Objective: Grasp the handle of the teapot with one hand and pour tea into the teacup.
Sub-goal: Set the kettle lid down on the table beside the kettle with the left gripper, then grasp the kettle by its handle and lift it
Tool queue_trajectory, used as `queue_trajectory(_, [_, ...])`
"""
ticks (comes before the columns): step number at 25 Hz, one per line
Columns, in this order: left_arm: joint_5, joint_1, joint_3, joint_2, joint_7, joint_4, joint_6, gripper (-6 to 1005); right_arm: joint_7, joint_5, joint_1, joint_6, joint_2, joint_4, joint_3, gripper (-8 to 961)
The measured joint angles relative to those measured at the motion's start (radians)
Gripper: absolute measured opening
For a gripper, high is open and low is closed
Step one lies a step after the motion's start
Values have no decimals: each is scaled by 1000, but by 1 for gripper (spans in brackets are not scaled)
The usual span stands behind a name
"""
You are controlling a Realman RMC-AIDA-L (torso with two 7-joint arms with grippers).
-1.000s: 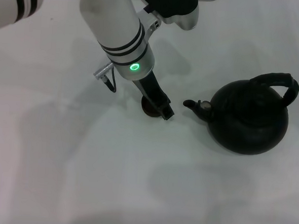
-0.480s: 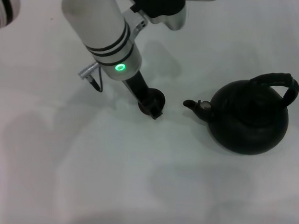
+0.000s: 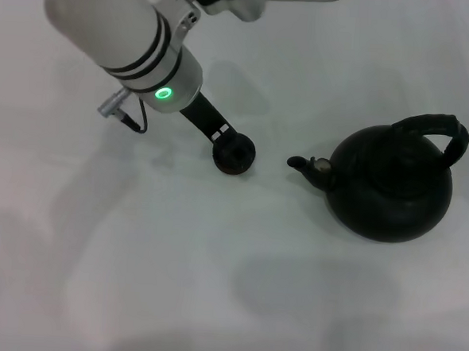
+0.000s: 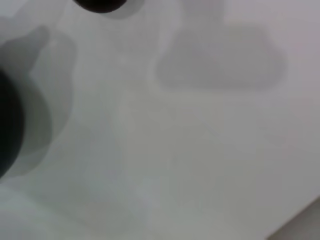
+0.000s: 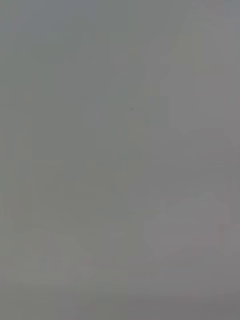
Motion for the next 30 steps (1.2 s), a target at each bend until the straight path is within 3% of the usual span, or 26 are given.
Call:
queue_trajectory(4, [-11,84,-29,0,45,136,-20,784,5,0,-3,3,-3,-11,-15,874])
queue_trajectory(7, [-62,180,-71,0,143,236,-16,782,58,-1,-31,15,-3,-67,-90,873])
queue_trajectory(10, [-202,298,-166,0,331,271,-7,780,210,-6,-97,44,-4,-184,-208,871])
queue_trajectory(13, [-373,396,-257,0,530,261,6,779,379,-39,-223,111,-2,-400,-361,870])
queue_trajectory(18, [-764,547,-409,0,924,155,40,776,668,-206,-395,162,-2,-745,-500,865])
queue_trajectory(20, [-908,587,-443,0,1093,82,42,775,881,-409,-459,135,-1,-932,-511,863])
queue_trajectory(22, [-1098,626,-468,0,1323,-34,37,774,1003,-528,-479,75,0,-1017,-508,860])
queue_trajectory(23, [-1098,626,-468,0,1323,-34,37,774,1003,-528,-479,75,0,-1017,-508,859])
queue_trajectory(30, [-1483,655,-472,-1,1759,-314,31,773,1198,-682,-452,-255,-2,-1098,-435,851])
